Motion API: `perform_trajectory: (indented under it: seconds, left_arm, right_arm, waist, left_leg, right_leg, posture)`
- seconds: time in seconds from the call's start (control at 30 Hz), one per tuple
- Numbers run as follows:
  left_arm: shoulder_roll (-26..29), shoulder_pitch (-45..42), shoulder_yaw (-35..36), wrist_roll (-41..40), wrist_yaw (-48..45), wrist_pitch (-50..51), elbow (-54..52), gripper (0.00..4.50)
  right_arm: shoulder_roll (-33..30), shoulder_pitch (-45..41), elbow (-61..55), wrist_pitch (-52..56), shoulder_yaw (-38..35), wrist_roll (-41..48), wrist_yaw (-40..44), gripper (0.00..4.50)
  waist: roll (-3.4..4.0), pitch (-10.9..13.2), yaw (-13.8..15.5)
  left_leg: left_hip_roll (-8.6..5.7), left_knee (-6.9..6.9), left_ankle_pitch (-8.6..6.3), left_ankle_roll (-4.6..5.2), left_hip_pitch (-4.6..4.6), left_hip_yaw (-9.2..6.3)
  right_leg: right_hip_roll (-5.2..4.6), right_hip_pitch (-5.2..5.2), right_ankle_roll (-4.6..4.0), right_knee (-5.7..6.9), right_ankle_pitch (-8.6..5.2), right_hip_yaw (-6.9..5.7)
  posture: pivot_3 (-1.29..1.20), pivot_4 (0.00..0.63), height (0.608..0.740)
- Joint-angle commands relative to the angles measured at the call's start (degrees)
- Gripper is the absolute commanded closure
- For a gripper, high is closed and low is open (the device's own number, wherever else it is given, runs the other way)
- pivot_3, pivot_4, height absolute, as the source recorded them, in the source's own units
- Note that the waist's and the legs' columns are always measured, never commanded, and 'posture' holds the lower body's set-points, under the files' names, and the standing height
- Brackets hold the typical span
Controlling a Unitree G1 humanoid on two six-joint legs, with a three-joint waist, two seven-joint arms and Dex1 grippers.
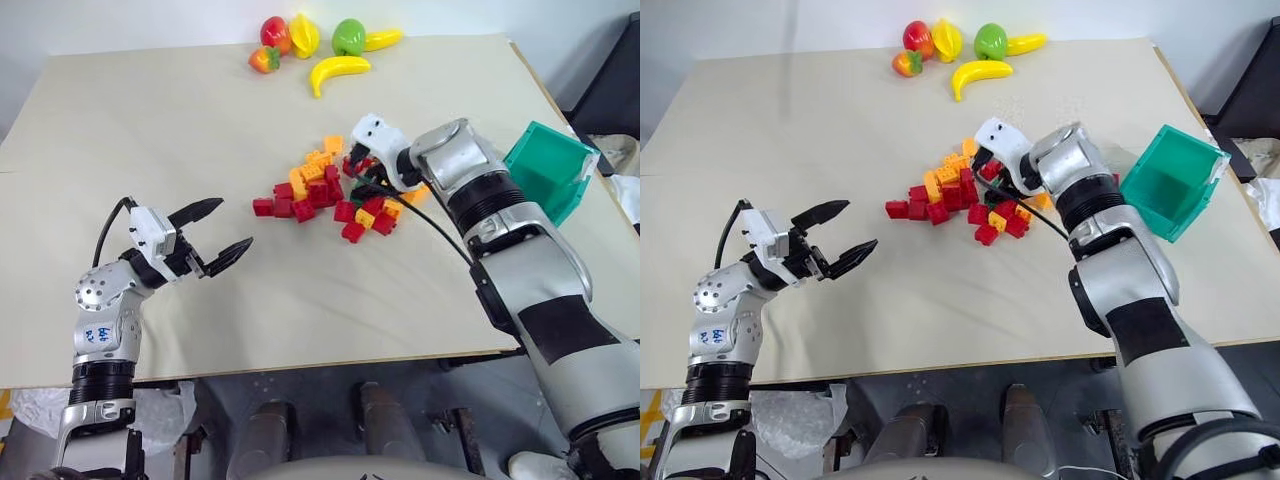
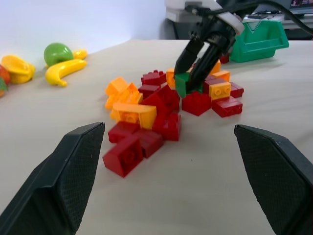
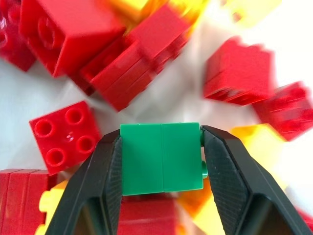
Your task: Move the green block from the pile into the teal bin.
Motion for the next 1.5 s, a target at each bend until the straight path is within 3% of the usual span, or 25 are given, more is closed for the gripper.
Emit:
perform_trajectory:
  seconds: [0.03, 0.17, 0.27, 0.4, 0.53, 0.83, 1.2, 1.43, 1.5]
  left_arm:
    - [0.04, -2.36, -2.62, 1.24, 0.07, 1.48, -2.24, 0.00]
    - [-1.35, -5.12, -6.21, 3.34, 1.65, 3.27, -2.86, 0.00]
    - [-4.47, -9.27, -10.88, 5.90, 4.09, 6.74, -4.05, 0.00]
    - [-7.59, -12.92, -13.72, 5.17, 4.50, 11.63, -5.18, 0.00]
    - [-10.65, -16.18, -15.57, 2.31, 1.93, 16.48, -5.87, 0.00]
    - [-14.13, -22.78, -18.66, 2.42, -0.33, 24.92, -1.83, 0.00]
    - [-15.32, -23.69, -18.70, 2.43, -1.03, 25.81, -1.12, 0.00]
    - [-15.66, -24.62, -18.13, 2.08, -0.94, 26.96, -0.01, 0.00]
    - [-15.27, -24.71, -17.36, 1.60, -0.55, 28.26, 0.03, 0.00]
  right_arm:
    - [-4.35, 0.35, -10.97, 0.57, -4.04, 2.09, 2.40, 2.49]
    - [-10.12, 5.59, -22.88, 1.20, -6.49, 3.19, 3.92, 2.49]
    - [-18.33, 12.40, -31.26, -5.32, -9.87, 3.69, 5.16, 2.49]
    - [-27.15, 13.50, -30.23, -9.44, -9.20, 0.19, 5.45, 2.49]
    - [-32.12, 11.72, -23.93, -12.45, -8.74, -3.01, 3.37, 2.49]
    - [-32.20, 8.87, -7.55, -21.11, -6.32, -9.16, -3.40, 2.49]
    - [-36.51, 12.54, -6.91, -20.16, -8.33, -9.62, -4.32, 2.49]
    - [-36.58, 15.86, -10.32, -19.05, -9.36, -8.16, -0.57, 0.18]
    - [-36.84, 16.51, -12.12, -18.28, -9.92, -7.46, 0.62, 0.05]
  waist:
    - [0.00, 0.00, 0.10]
    - [0.00, 0.00, 0.44]
    - [-0.01, 0.00, 1.85]
    - [0.04, 0.03, 1.95]
    - [0.04, 0.03, 1.37]
    - [0.05, 0.04, 1.55]
    - [0.07, 0.05, 1.75]
    - [0.09, 0.06, 1.61]
    - [0.10, 0.06, 1.59]
  left_leg:
    - [0.00, -0.01, 0.00, 0.00, 0.00, 0.00]
    - [-0.04, -0.02, -0.01, 0.01, -0.03, -0.05]
    - [-0.09, 0.03, -0.02, 0.04, -0.05, -0.03]
    - [-0.37, 0.18, 0.04, 0.18, -0.45, 0.01]
    - [-0.49, 0.13, 0.05, 0.19, -0.48, 0.05]
    - [-0.52, 0.14, 0.07, 0.20, -0.48, 0.09]
    - [-0.60, 0.15, 0.09, 0.23, -0.53, 0.05]
    - [-0.63, 0.17, 0.11, 0.27, -0.53, 0.06]
    - [-0.62, 0.17, 0.11, 0.27, -0.52, 0.06]
  right_leg:
    - [0.00, 0.00, 0.00, -0.01, 0.00, 0.00]
    - [-0.02, 0.00, 0.00, -0.04, 0.00, -0.05]
    - [-0.02, 0.02, 0.01, -0.08, 0.01, -0.07]
    - [-0.13, -0.22, 0.21, -0.11, 0.12, -0.03]
    - [-0.09, -0.27, 0.23, -0.19, 0.13, 0.00]
    - [-0.11, -0.25, 0.28, -0.34, 0.15, 0.03]
    - [-0.16, -0.19, 0.38, -0.43, 0.20, 0.01]
    - [-0.18, -0.18, 0.42, -0.42, 0.23, 0.01]
    - [-0.18, -0.18, 0.42, -0.41, 0.23, 0.02]
  posture:
    - [0.00, 0.150, 0.740]
    - [0.00, 0.150, 0.740]
    - [0.00, 0.150, 0.740]
    - [0.00, 0.150, 0.740]
    - [0.00, 0.150, 0.740]
    - [0.00, 0.150, 0.740]
    - [0.00, 0.150, 0.740]
    - [0.00, 0.150, 0.740]
    - [0.00, 0.150, 0.740]
